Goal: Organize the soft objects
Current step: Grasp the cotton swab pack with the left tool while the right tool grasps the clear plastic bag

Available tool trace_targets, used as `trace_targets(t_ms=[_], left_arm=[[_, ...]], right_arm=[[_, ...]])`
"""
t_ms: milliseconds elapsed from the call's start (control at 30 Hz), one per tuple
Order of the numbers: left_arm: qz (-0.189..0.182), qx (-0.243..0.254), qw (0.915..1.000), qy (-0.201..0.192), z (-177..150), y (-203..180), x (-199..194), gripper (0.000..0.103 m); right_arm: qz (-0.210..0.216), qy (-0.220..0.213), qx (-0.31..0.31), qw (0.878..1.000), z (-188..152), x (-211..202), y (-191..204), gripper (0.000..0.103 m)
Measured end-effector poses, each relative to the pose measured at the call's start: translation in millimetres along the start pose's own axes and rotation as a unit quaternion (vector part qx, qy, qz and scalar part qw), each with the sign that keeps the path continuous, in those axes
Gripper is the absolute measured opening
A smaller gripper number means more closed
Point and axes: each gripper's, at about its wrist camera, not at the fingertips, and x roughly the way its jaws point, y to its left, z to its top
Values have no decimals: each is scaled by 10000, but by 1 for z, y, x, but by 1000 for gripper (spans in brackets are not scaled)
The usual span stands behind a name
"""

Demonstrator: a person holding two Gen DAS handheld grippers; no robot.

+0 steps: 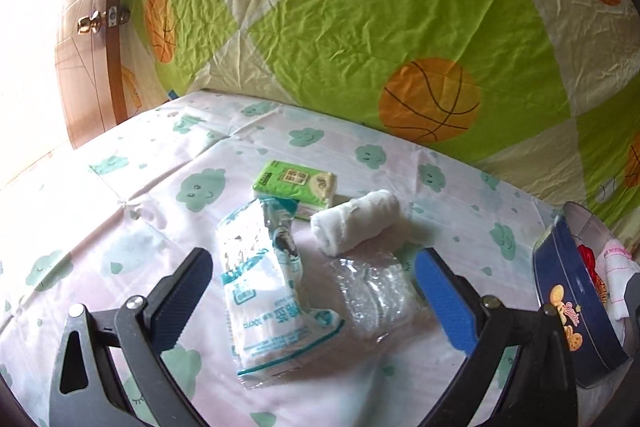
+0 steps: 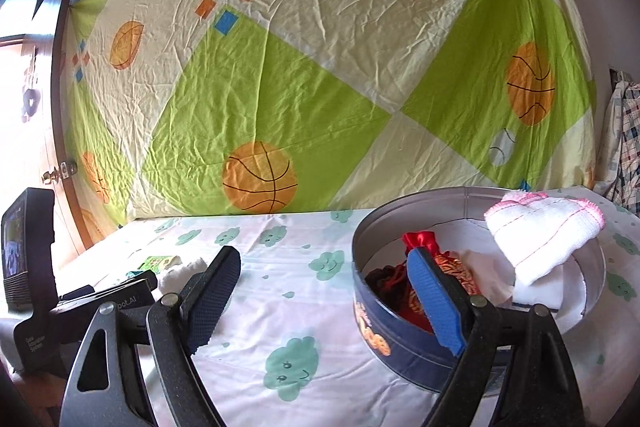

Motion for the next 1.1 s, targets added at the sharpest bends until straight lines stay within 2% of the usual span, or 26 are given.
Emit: trace_targets(t_ms=[333, 633, 733, 833, 900, 1100], left_arm=[[-29, -540, 9933, 1017, 3, 39, 43, 101], [-108, -82, 9926, 1209, 5, 38, 47, 99], [-12, 5, 9929, 1191, 7, 41, 46, 86], [27, 178, 9927, 1190, 9, 43, 47, 67], [48, 262, 9927, 1178, 11, 45, 47, 51], [-96, 146, 9933, 1140, 13, 53, 47, 40]], right_arm=[[389, 364, -236, 9983, -6, 23, 43, 87], [689, 1144, -177, 9909, -11, 60, 60, 87], [729, 1355, -156, 9880, -13, 69, 63, 87], [748, 1531, -106, 9853, -15, 77, 64, 87], [754, 1632, -59, 9837, -16, 81, 64, 87], [835, 1998, -63, 9762, -20, 96, 69, 87]])
